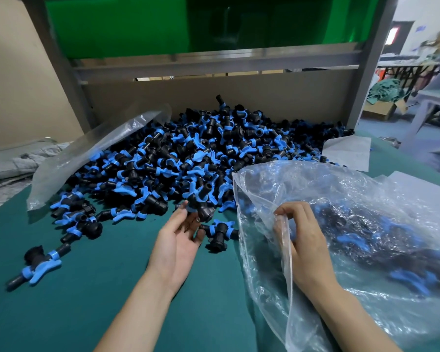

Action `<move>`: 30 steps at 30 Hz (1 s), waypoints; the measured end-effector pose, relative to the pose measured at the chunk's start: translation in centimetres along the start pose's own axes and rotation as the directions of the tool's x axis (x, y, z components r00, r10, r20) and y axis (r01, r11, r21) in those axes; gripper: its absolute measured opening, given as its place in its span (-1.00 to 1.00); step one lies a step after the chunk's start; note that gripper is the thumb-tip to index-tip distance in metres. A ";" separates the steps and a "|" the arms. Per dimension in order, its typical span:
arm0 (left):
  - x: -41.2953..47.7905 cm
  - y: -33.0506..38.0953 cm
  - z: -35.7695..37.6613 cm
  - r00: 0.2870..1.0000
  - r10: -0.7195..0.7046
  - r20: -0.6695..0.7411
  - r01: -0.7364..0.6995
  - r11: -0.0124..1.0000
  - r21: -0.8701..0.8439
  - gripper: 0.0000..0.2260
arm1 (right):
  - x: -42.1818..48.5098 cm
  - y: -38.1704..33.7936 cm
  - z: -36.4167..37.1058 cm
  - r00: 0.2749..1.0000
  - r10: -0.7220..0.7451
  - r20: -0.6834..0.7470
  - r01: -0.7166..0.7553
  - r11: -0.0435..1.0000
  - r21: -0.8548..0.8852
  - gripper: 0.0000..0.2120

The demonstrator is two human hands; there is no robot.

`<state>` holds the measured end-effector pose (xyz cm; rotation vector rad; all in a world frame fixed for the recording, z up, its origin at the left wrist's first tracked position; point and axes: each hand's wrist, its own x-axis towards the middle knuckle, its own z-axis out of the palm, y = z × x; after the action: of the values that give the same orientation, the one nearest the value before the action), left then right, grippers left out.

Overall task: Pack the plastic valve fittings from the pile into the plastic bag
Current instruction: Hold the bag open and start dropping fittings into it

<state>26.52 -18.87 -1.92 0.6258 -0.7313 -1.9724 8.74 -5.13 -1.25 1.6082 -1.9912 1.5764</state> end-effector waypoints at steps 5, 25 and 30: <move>0.1 -0.8 0.6 0.979 0.152 -0.138 -0.123 0.972 0.200 -0.84 | 0.0 0.0 0.0 1.000 0.001 -0.007 -0.001 1.000 -0.005 -0.90; 0.0 -1.3 0.3 0.976 0.214 -0.039 -0.185 0.910 0.371 -0.87 | -0.1 0.2 0.1 1.000 -0.007 -0.015 0.007 1.000 -0.007 -0.91; 0.3 -0.9 0.0 0.990 0.131 -0.051 -0.116 0.966 0.233 -0.86 | -0.1 0.3 0.1 1.000 -0.014 -0.012 0.014 1.000 -0.003 -0.91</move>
<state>25.88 -18.75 -2.65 0.7603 -0.9429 -1.7588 8.62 -5.15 -1.54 1.6040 -1.9711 1.5733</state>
